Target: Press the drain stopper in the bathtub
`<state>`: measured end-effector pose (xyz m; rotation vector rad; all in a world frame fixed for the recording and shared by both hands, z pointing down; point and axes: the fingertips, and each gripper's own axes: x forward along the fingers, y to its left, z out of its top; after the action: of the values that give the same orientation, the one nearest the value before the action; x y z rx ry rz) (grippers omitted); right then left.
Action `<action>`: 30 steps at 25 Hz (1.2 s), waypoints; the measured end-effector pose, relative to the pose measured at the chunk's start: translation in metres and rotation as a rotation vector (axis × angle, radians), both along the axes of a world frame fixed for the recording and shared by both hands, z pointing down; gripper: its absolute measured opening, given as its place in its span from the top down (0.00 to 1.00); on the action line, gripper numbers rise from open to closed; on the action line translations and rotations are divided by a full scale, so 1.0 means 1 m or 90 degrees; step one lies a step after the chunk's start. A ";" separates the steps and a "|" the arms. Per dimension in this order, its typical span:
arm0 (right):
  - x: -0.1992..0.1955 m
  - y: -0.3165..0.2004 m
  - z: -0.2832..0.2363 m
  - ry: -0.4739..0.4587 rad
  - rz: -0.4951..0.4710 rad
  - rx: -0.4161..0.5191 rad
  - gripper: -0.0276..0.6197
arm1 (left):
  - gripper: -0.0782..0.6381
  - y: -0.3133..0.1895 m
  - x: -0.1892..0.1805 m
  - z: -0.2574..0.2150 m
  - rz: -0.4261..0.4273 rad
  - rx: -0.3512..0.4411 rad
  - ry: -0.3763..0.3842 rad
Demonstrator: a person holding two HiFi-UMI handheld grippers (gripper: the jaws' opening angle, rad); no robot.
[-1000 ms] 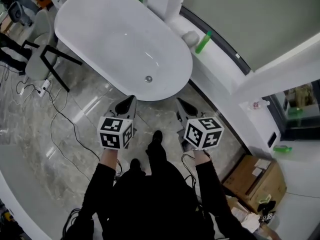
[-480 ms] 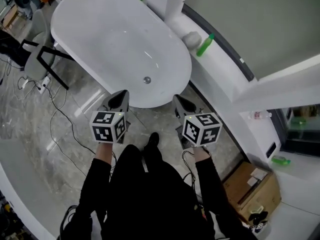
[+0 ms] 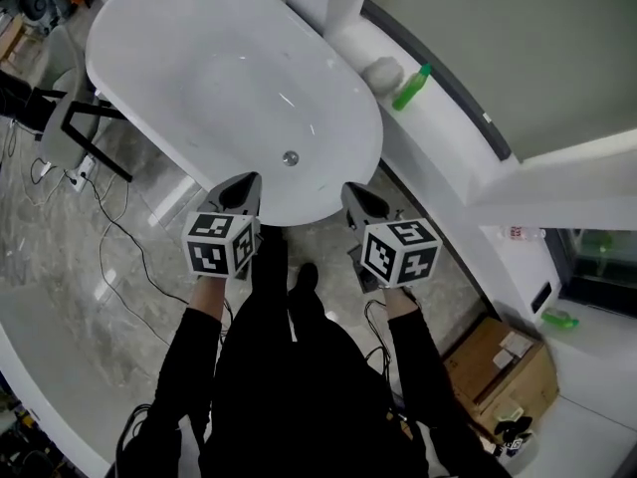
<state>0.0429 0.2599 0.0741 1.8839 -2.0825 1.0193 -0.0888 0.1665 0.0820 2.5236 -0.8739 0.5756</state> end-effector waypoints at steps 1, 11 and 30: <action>0.002 -0.006 0.002 0.001 0.002 -0.004 0.95 | 0.88 -0.007 0.005 0.004 0.006 -0.004 -0.001; 0.013 -0.091 0.052 -0.005 0.009 -0.070 0.95 | 0.88 -0.077 0.051 0.057 0.079 -0.068 -0.036; 0.023 -0.189 0.196 0.007 -0.039 -0.198 0.95 | 0.88 -0.146 0.086 0.257 0.054 -0.233 -0.104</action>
<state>0.0655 0.0705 0.2697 1.6589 -1.8364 1.2322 -0.0024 0.0204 0.3394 2.2104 -0.6469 0.8926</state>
